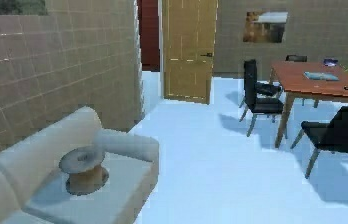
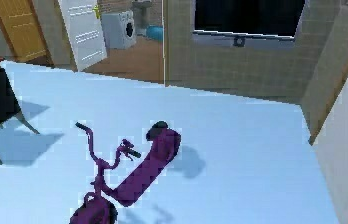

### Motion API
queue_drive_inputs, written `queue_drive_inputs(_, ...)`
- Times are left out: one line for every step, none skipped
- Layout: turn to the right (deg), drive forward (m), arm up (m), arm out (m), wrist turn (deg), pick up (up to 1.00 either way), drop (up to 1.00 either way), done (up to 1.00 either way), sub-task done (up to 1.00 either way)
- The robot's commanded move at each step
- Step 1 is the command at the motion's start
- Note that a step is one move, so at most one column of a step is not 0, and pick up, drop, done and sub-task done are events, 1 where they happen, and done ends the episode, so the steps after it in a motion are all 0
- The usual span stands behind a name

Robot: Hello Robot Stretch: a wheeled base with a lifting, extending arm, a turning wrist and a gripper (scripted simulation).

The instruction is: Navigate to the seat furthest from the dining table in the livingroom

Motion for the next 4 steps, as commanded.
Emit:
queue_drive_inputs(0.0,0.45,0.0,0.0,0.0,0.0,0.0,0.0,0.0)
queue_drive_inputs(18.0,0.0,0.0,0.0,0.0,0.0,0.0,0.0,0.0)
queue_drive_inputs(0.0,0.45,0.0,0.0,0.0,0.0,0.0,0.0,0.0)
queue_drive_inputs(45.0,0.0,0.0,0.0,0.0,0.0,0.0,0.0,0.0)
